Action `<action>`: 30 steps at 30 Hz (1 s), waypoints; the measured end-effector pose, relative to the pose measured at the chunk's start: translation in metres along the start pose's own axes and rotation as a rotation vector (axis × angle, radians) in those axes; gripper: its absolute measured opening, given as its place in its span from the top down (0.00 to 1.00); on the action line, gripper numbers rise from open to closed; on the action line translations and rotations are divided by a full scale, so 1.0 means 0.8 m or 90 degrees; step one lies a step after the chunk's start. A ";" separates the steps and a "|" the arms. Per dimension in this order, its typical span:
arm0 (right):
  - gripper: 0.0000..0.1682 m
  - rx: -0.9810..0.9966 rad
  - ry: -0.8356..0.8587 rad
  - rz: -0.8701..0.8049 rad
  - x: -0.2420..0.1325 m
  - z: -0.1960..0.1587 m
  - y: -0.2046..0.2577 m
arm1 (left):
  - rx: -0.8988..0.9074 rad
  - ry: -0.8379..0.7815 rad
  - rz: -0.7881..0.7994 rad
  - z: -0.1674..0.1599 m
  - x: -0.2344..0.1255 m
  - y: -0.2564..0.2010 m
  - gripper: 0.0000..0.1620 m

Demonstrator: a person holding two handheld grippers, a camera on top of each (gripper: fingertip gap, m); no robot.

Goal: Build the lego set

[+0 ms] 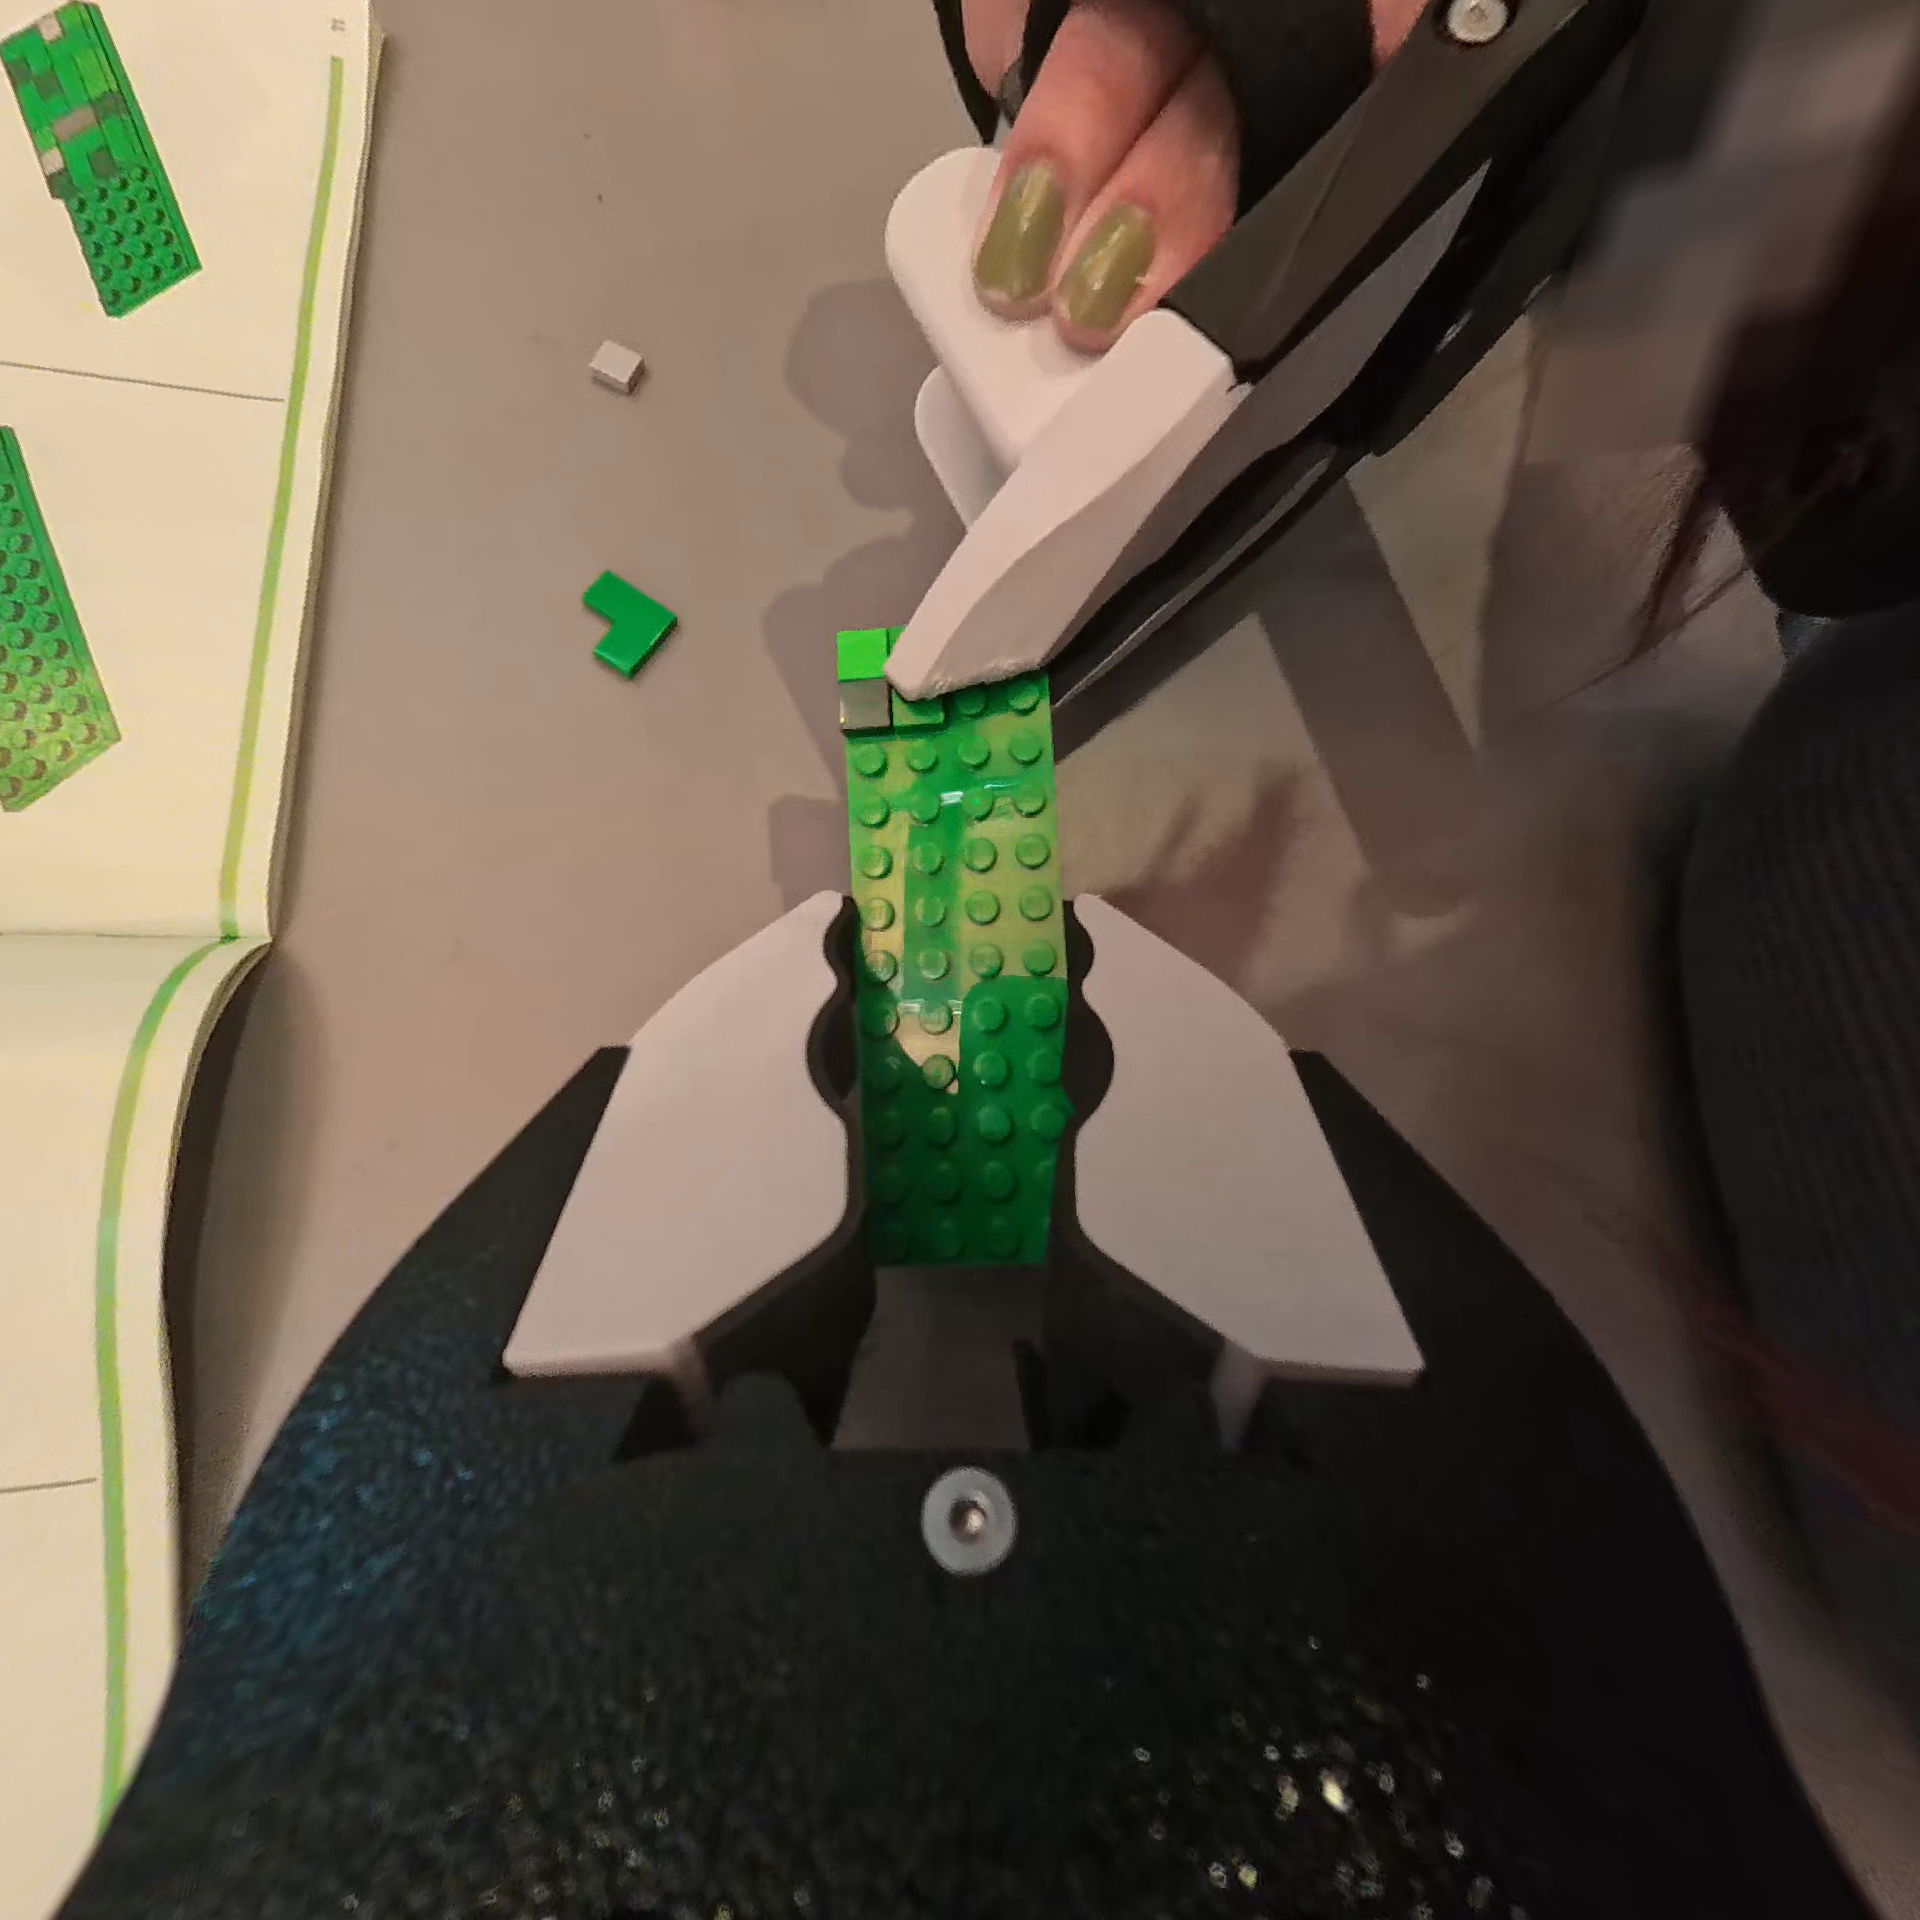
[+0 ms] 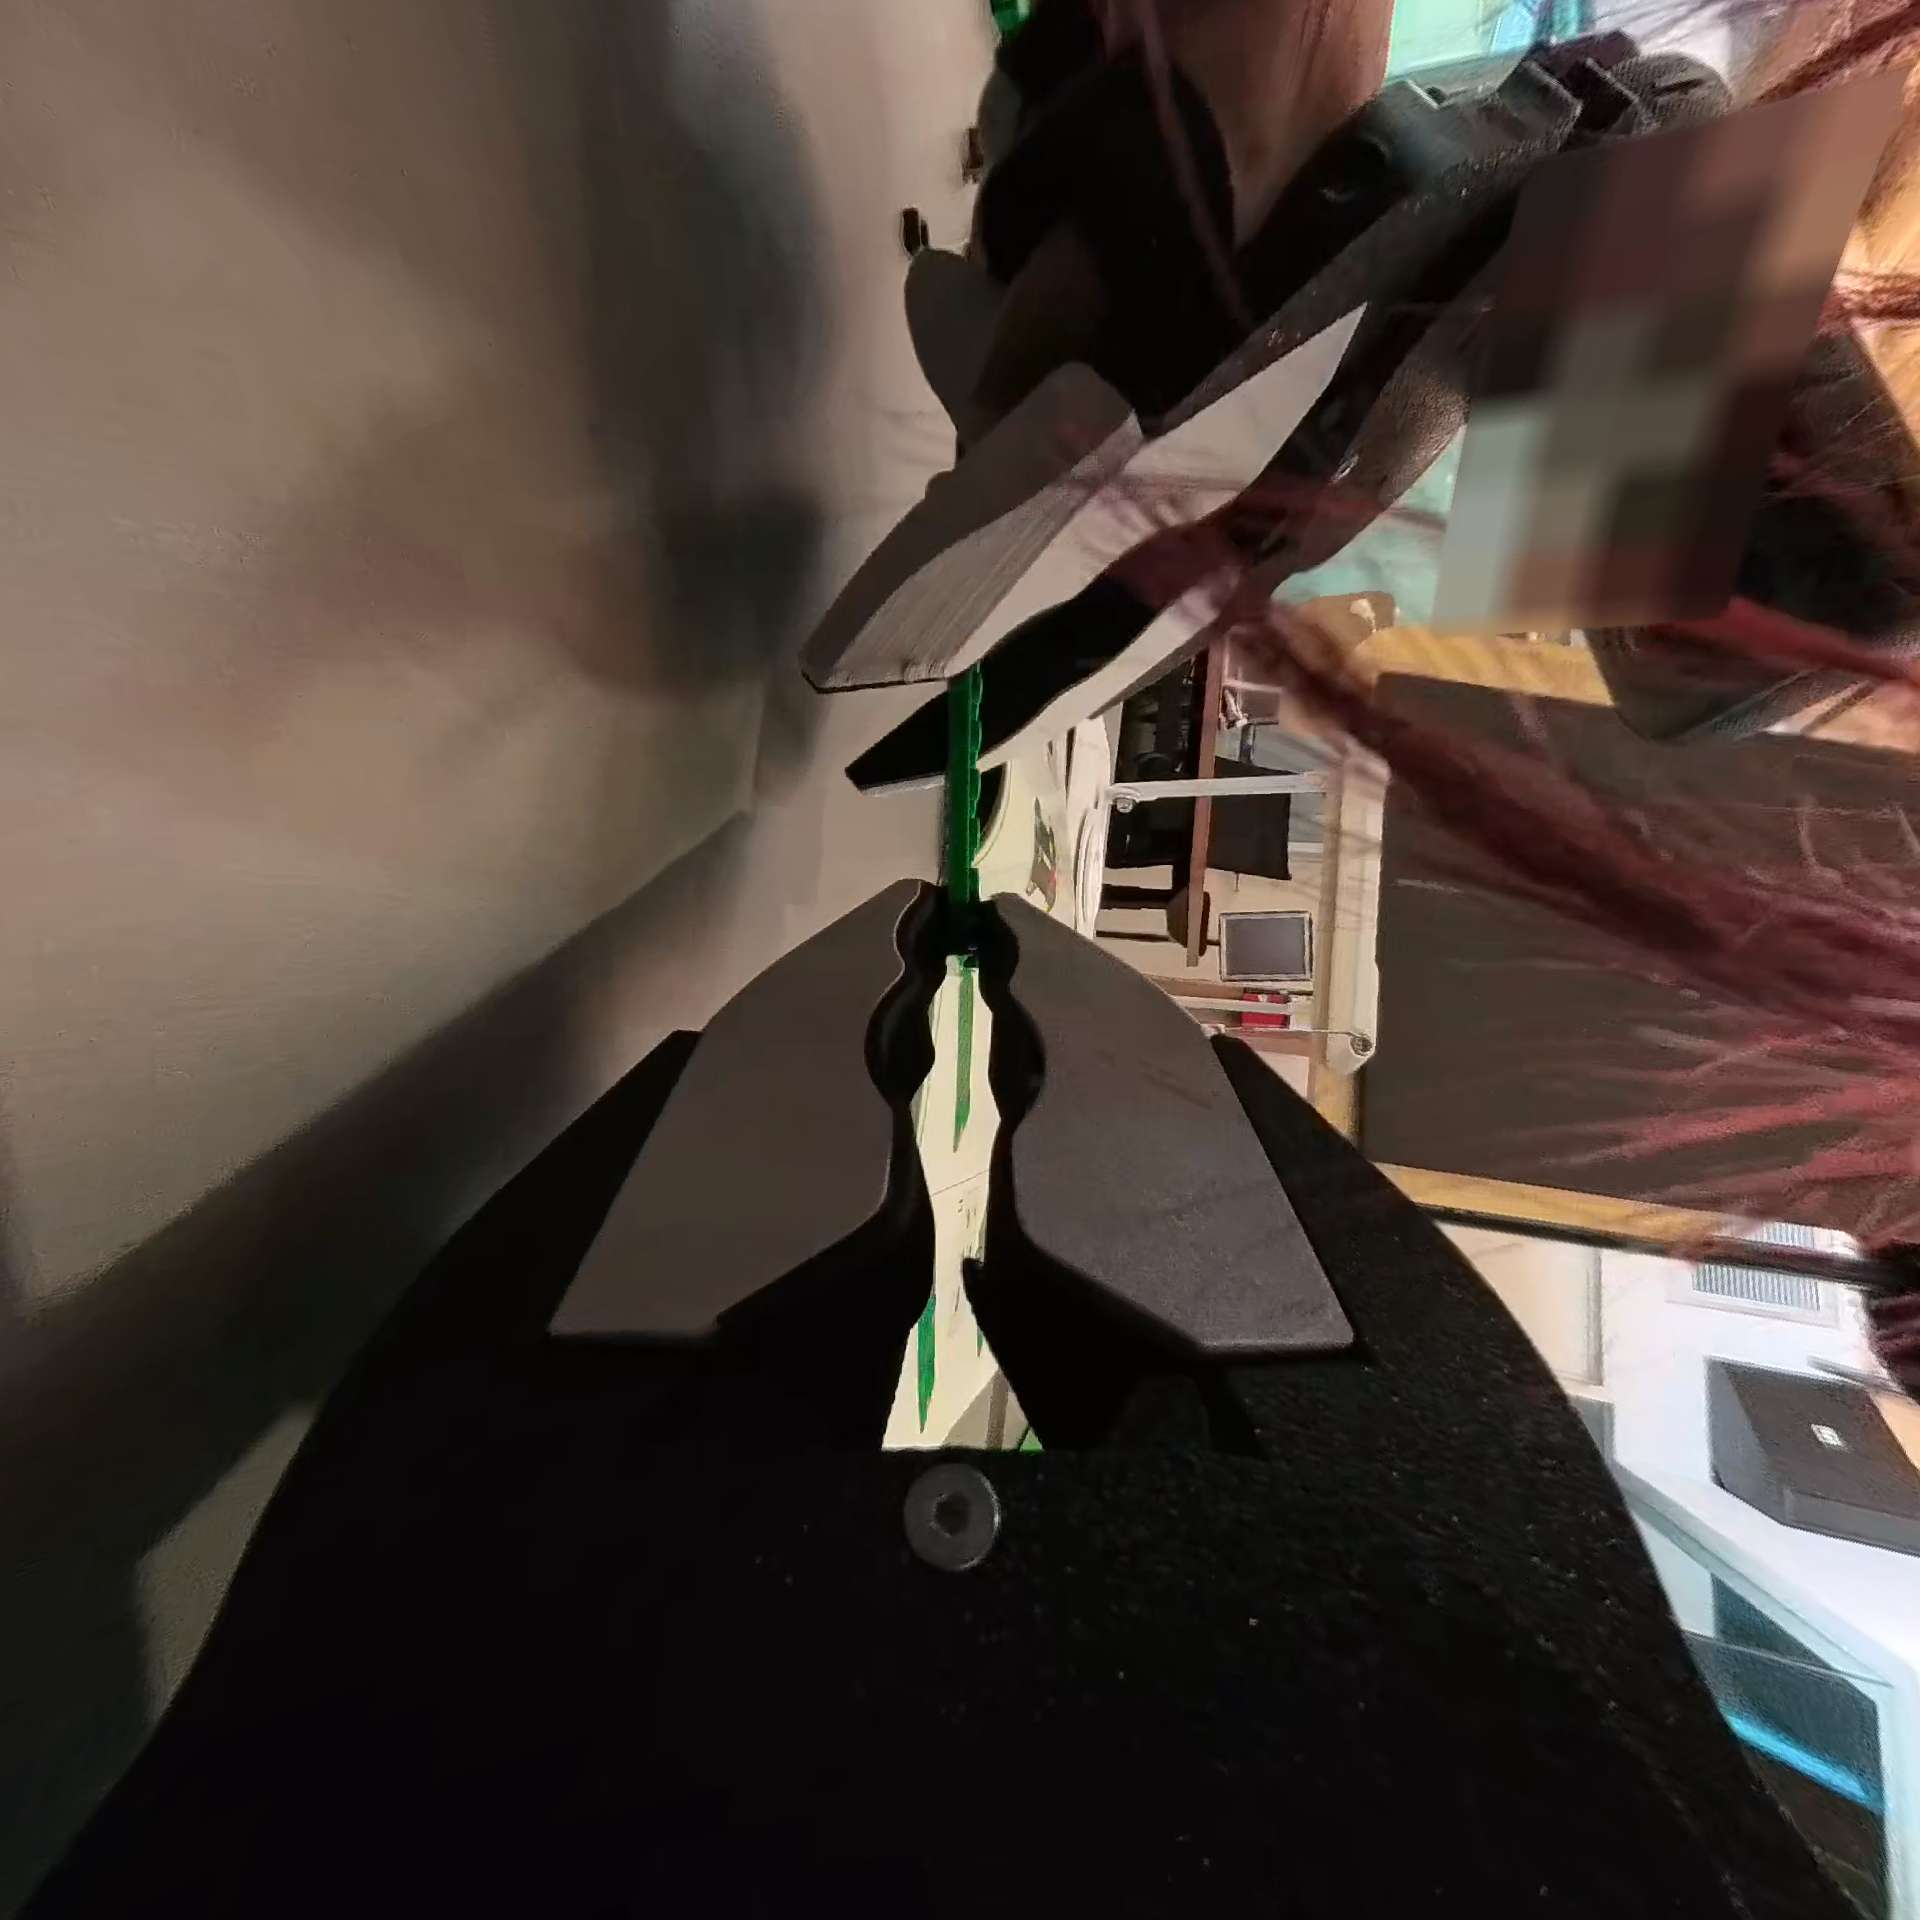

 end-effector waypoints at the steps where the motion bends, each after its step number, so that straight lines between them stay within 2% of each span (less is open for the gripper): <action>1: 0.97 -0.001 -0.003 0.001 0.001 -0.001 0.001 | -0.001 0.004 0.003 -0.001 0.001 0.000 0.78; 9: 0.96 0.063 -0.006 0.016 0.004 -0.004 0.003 | -0.023 0.008 0.005 -0.004 0.004 0.003 0.78; 12: 0.86 0.093 -0.013 -0.004 0.001 -0.007 0.002 | -0.023 0.013 0.011 -0.007 0.002 0.007 0.78; 14: 0.80 0.177 -0.036 0.003 -0.001 -0.011 -0.002 | -0.031 -0.002 -0.015 -0.007 -0.002 0.010 0.78; 18: 0.78 0.378 -0.134 0.063 -0.004 -0.019 -0.012 | -0.096 -0.079 -0.201 -0.007 -0.012 0.009 0.78; 22: 0.79 0.574 -0.275 0.120 -0.007 -0.010 -0.036 | -0.147 -0.133 -0.339 -0.009 -0.021 0.009 0.78; 27: 0.80 0.708 -0.376 0.145 -0.001 -0.010 -0.066 | -0.166 -0.211 -0.492 -0.006 -0.035 0.005 0.78; 30: 0.83 0.744 -0.438 0.188 0.005 -0.006 -0.079 | -0.154 -0.245 -0.553 -0.003 -0.042 0.003 0.78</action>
Point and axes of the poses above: each gripper's, where its closed fingertips meet, x out along the fingers, z out of its top, y = z × x across the jaws, the point moved 8 cm from there along -x, back along the fingers, and after that the axes turned 8 degrees about -y, right-handed, at the moved point
